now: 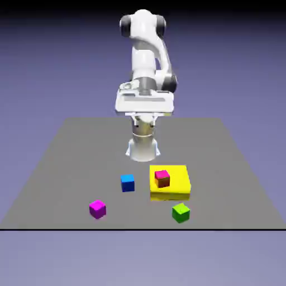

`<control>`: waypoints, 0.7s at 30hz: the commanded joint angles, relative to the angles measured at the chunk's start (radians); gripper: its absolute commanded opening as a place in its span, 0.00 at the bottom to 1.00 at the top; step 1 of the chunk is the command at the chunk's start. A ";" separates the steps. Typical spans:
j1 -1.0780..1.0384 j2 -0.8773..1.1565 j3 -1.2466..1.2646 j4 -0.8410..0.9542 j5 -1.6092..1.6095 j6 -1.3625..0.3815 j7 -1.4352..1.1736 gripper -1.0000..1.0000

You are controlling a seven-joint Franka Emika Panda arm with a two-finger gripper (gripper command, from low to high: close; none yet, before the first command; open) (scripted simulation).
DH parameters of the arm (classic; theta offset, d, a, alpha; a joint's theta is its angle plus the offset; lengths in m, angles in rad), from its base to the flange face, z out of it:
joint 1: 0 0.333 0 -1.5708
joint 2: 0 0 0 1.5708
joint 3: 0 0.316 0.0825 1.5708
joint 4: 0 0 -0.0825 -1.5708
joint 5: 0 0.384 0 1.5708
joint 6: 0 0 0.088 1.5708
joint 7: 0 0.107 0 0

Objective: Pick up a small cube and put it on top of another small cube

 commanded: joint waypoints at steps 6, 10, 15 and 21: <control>0.054 0.217 0.013 0.109 -0.007 -0.083 -0.051 0.50; 0.090 0.362 0.022 0.181 -0.012 -0.138 -0.085 0.50; 0.136 0.544 0.033 0.272 -0.018 -0.206 -0.128 0.50; 0.190 0.761 0.046 0.380 -0.026 -0.289 -0.179 0.50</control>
